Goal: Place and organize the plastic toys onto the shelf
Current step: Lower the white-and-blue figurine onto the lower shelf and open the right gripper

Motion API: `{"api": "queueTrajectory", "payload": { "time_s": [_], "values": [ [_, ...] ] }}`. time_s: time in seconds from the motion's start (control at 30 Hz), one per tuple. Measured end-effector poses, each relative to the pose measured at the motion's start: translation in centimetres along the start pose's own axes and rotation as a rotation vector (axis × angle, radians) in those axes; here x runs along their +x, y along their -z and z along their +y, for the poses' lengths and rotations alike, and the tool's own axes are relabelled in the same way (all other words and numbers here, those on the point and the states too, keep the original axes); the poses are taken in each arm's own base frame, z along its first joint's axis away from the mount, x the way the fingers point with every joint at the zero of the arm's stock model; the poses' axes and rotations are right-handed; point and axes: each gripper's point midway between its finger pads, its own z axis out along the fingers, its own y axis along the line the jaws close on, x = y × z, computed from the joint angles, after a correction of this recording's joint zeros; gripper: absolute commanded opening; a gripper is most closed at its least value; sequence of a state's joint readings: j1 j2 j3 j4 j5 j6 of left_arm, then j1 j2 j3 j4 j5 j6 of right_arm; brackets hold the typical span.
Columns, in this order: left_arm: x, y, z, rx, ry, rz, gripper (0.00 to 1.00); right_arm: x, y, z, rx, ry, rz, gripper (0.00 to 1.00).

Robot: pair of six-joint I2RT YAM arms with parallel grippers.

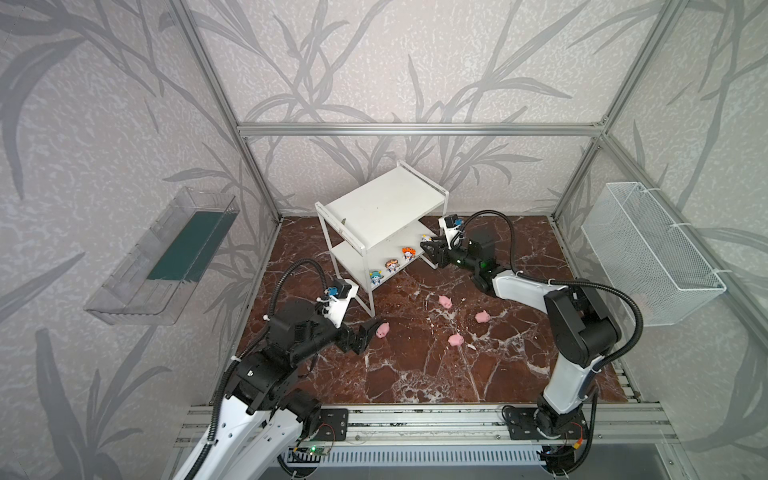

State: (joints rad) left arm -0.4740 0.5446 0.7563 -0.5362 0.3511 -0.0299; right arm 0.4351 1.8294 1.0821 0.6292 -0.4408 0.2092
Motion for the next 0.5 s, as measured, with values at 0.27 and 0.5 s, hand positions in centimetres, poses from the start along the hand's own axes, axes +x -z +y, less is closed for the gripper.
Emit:
{"api": "queueTrajectory", "payload": {
  "time_s": [0.27, 0.5],
  "values": [
    [-0.2, 0.0, 0.0, 0.003, 0.000, -0.007, 0.99, 0.5, 0.5, -0.3, 0.032, 0.002, 0.007, 0.44],
    [-0.2, 0.0, -0.1, 0.006, -0.001, -0.008, 0.99, 0.2, 1.3, -0.3, 0.058, 0.018, 0.001, 0.44]
  ]
}}
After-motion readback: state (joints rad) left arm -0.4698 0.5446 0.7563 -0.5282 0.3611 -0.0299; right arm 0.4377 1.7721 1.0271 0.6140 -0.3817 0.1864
